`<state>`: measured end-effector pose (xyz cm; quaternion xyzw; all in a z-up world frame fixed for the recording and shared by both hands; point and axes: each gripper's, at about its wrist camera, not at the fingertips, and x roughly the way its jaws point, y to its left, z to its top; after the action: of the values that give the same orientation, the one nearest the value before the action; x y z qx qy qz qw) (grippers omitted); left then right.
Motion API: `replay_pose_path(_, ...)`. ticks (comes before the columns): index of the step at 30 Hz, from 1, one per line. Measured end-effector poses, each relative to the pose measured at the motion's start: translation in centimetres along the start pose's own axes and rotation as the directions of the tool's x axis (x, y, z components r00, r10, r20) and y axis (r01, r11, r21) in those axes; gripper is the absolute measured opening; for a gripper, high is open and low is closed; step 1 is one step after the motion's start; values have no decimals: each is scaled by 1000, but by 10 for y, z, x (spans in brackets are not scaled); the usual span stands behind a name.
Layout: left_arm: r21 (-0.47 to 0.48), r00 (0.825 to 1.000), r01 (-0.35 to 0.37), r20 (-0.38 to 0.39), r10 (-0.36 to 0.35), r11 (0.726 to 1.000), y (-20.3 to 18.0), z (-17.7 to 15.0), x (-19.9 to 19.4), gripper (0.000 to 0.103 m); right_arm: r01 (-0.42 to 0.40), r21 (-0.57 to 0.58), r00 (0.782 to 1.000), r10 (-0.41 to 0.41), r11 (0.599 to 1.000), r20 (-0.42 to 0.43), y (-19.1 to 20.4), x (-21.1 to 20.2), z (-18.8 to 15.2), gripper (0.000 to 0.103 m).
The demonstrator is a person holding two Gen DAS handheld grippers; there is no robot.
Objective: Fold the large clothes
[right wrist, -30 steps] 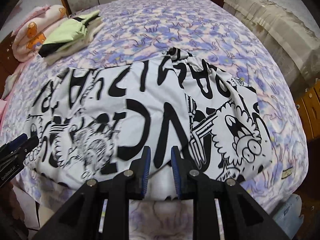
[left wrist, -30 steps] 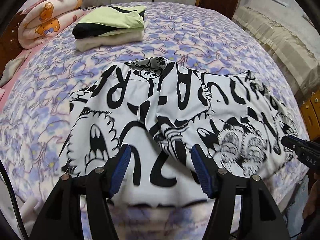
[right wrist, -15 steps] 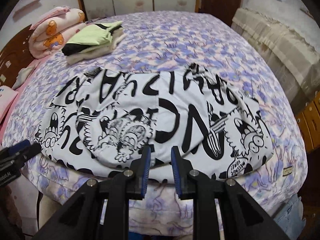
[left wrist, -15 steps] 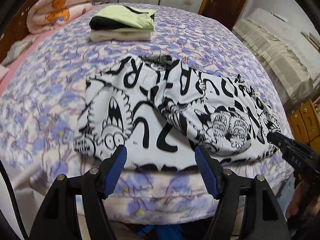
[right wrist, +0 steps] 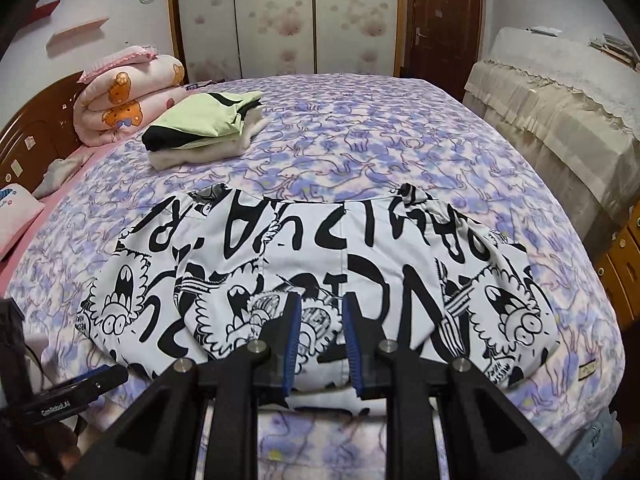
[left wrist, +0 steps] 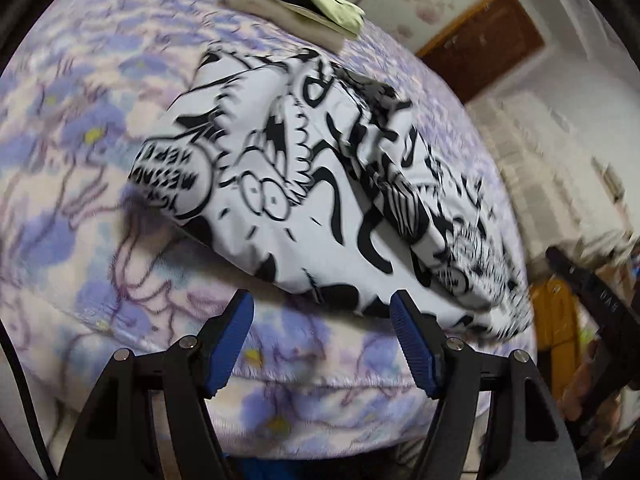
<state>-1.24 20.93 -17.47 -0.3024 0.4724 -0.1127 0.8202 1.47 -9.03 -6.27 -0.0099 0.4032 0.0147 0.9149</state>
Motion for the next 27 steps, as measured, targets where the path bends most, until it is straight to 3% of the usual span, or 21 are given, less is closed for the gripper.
replay_pose_path(6,-69,993,99,71,-95,993,18,10,21,69,-3,3,1000,3,1000,-11,2,14,6,21)
replay_pose_path(20,-67,991,46,127,-37,997,17,66,69,69,-23,-67,998,18,997,-68,10,84,21,20)
replay_pose_path(22,-81,989,23,150,-11,996,16,70,69,62,-32,-86,997,26,996,-72,16,97,22,19)
replay_pose_path(24,-82,985,-8,169,21,997,12,71,67,38,-27,-118,996,17,993,-85,23,114,20,19)
replay_pose_path(27,-39,981,-43,189,50,998,1,75,62,17,-43,-119,977,17,992,-213,28,151,3,19)
